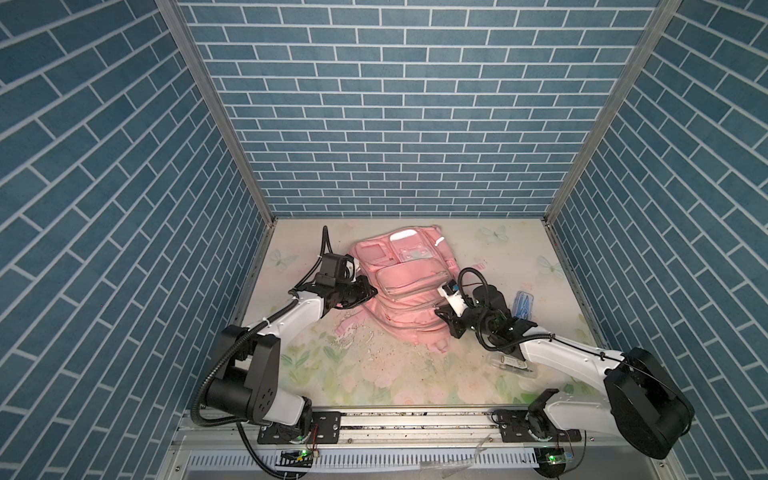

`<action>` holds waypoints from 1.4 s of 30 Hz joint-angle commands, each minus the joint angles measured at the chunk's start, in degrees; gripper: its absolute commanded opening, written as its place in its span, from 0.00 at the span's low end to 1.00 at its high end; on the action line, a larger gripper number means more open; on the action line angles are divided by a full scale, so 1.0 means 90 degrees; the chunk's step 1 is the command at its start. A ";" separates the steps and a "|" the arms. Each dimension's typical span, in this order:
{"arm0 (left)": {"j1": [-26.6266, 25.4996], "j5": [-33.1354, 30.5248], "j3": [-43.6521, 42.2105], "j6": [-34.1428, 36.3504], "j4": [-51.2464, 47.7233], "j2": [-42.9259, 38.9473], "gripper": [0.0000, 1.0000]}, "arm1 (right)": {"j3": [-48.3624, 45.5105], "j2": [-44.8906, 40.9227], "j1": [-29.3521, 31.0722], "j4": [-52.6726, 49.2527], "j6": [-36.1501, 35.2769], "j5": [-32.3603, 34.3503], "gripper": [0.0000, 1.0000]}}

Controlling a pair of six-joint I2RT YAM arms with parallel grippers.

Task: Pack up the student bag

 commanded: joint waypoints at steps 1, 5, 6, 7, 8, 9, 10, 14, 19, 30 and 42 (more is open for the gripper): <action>0.0215 -0.0670 0.0305 0.1139 -0.0455 -0.0216 0.31 | 0.0188 0.0122 0.0284 -0.0031 0.0165 0.0081 0.00; -0.0145 -0.1154 -0.0355 0.1904 -0.0230 -0.1141 0.45 | 0.0224 0.0264 0.0338 0.0176 0.0366 0.0122 0.00; -0.0372 -0.1455 -0.0560 0.2181 -0.0172 -0.1452 0.47 | 0.0202 0.0260 0.0338 0.0236 0.0406 0.0124 0.00; -0.0660 -0.1608 -0.0779 0.2589 -0.0043 -0.1780 0.47 | 0.0159 0.0246 0.0338 0.0301 0.0441 0.0106 0.00; -0.0947 -0.1709 -0.0966 0.2899 0.0099 -0.2053 0.47 | 0.0104 0.0223 0.0347 0.0370 0.0456 0.0091 0.00; -0.1350 -0.1877 -0.1194 0.3253 0.0295 -0.2358 0.48 | 0.0032 0.0184 0.0357 0.0459 0.0494 0.0083 0.00; -0.1735 -0.1950 -0.1385 0.3661 0.0509 -0.2635 0.48 | -0.0039 0.0143 0.0367 0.0527 0.0522 0.0075 0.00; -0.2967 -0.2146 -0.1850 0.4902 0.1243 -0.3217 0.51 | -0.0325 -0.0101 0.0386 0.0812 0.0598 0.0098 0.00; -0.3558 -0.1969 -0.1404 0.5831 0.1135 -0.2448 0.51 | -0.0561 -0.0338 0.0386 0.1008 0.0653 0.0195 0.00; -0.3981 -0.2446 -0.0836 0.6214 0.1687 -0.0864 0.51 | -0.0720 -0.0441 0.0395 0.1181 0.0722 0.0213 0.00; -0.4216 -0.3916 -0.0993 0.6423 0.1984 -0.0413 0.11 | -0.0989 -0.0805 0.0386 0.1524 0.0797 0.0282 0.00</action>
